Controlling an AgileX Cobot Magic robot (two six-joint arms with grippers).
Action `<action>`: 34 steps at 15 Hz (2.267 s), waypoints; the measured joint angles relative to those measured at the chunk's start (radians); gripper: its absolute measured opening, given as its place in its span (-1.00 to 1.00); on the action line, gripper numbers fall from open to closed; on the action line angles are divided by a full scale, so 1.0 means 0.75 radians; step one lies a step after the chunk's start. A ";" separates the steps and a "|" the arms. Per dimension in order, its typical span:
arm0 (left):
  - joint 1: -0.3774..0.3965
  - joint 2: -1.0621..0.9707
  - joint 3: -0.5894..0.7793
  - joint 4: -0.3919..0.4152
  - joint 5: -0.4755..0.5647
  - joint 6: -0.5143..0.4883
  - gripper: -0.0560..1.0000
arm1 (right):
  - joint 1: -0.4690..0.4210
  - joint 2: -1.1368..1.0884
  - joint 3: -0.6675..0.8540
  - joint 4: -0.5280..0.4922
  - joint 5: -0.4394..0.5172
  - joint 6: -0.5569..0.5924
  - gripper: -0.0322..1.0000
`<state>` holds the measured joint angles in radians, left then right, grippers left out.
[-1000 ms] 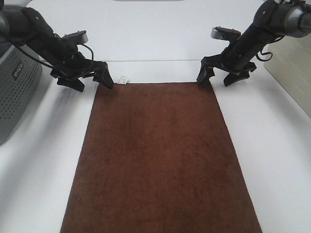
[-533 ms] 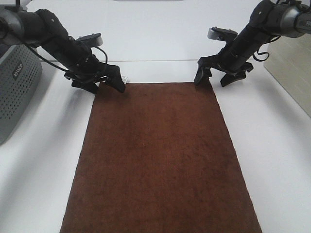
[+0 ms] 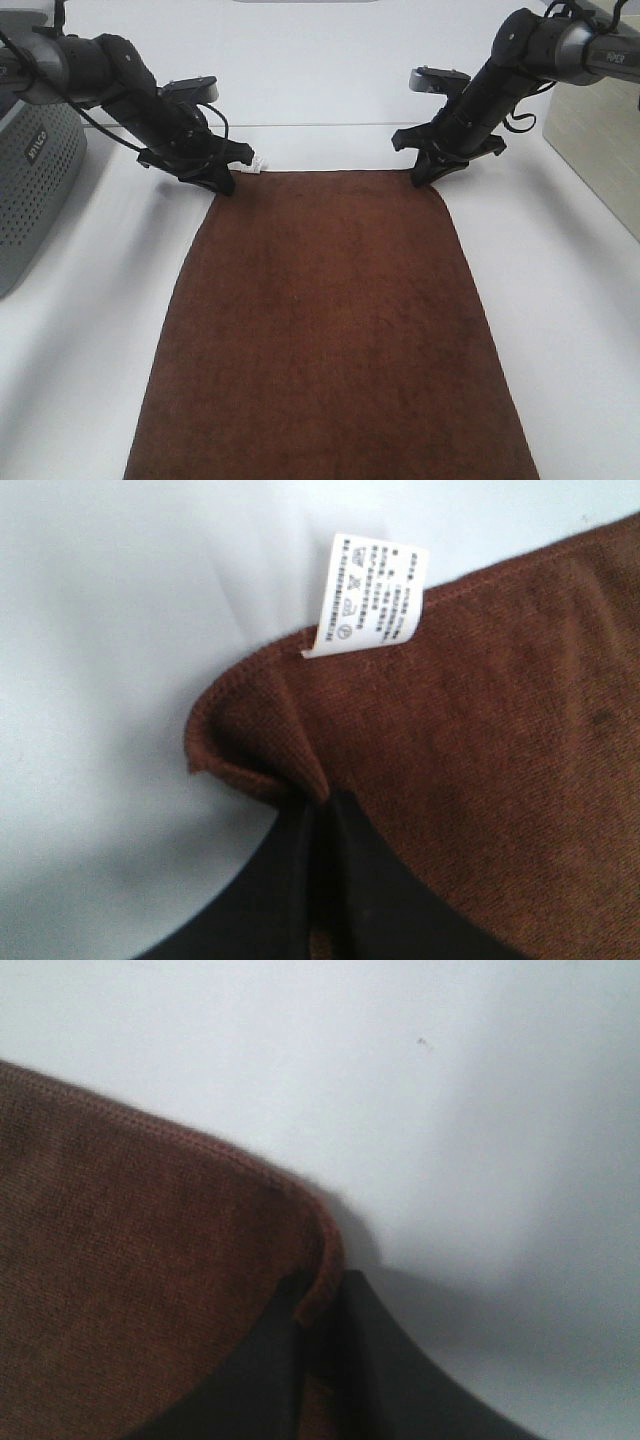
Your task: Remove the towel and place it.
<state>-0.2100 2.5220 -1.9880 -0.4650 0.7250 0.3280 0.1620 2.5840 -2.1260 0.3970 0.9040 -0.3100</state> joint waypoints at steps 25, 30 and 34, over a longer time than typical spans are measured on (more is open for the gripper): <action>0.000 0.004 -0.105 0.025 -0.676 0.284 -0.89 | 0.000 0.061 -0.283 0.056 -0.493 -0.115 -0.92; 0.000 0.013 -0.105 0.025 -0.723 0.291 -0.89 | 0.000 0.063 -0.283 0.080 -0.537 -0.152 -0.92; 0.000 0.080 -0.105 0.025 -0.743 0.291 -0.89 | 0.000 0.112 -0.284 0.081 -0.577 -0.172 -0.92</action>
<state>-0.2100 2.5820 -2.0670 -0.4460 0.1680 0.5460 0.1620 2.6680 -2.3390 0.4580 0.4710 -0.4390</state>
